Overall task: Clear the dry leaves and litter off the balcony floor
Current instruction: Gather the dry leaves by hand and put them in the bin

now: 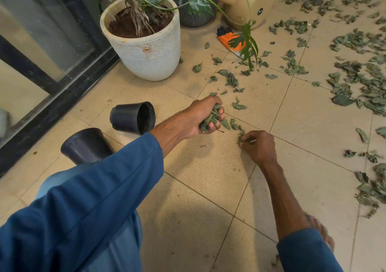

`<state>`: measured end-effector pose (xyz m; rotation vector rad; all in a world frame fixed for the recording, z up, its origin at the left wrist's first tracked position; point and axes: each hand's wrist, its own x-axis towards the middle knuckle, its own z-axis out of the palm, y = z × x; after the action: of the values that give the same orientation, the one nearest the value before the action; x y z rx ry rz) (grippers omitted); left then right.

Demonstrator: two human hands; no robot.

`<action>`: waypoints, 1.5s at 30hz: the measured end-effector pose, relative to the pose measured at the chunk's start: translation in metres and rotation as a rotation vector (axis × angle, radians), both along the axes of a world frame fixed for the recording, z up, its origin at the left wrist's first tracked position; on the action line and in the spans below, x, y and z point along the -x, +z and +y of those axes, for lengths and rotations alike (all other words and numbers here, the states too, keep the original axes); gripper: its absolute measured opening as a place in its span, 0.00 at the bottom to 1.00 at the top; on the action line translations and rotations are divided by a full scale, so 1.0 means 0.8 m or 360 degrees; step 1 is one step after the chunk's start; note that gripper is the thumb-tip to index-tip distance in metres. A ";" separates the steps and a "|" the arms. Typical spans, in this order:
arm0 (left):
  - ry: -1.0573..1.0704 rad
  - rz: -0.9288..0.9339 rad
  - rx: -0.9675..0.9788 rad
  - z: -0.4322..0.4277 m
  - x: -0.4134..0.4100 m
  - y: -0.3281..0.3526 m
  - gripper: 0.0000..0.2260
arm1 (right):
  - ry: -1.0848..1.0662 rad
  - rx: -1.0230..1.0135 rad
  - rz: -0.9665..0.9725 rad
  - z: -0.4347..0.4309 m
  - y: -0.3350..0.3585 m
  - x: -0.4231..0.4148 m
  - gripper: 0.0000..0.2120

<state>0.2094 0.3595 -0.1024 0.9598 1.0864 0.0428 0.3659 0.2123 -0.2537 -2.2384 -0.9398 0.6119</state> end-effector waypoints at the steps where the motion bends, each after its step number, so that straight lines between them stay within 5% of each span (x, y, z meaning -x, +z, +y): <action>1: -0.0003 0.0001 0.0000 0.000 0.000 0.000 0.15 | 0.0000 0.0007 0.0001 -0.008 0.001 -0.004 0.07; 8: -0.0038 0.0013 0.0012 -0.007 -0.007 0.003 0.16 | 0.0134 0.0277 -0.0126 -0.032 -0.001 -0.022 0.19; 16: -0.0032 0.0002 0.0001 -0.002 0.002 0.011 0.16 | 0.0349 0.0109 -0.0158 -0.006 0.007 -0.027 0.07; 25: 0.0024 -0.0012 -0.0013 0.014 0.030 0.017 0.16 | 0.0415 0.0246 -0.0200 0.070 0.027 -0.040 0.12; 35: 0.0066 0.0000 -0.0036 0.027 0.049 0.013 0.15 | 0.0877 0.0395 -0.0435 0.107 0.016 -0.033 0.08; 45: 0.0022 -0.0009 -0.0020 0.020 0.039 0.011 0.16 | 0.0617 0.0161 -0.0405 0.088 0.001 -0.027 0.08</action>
<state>0.1784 0.3758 -0.0936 0.9629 1.0885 0.0639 0.3873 0.2826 -0.2525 -2.2748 -1.5244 0.5577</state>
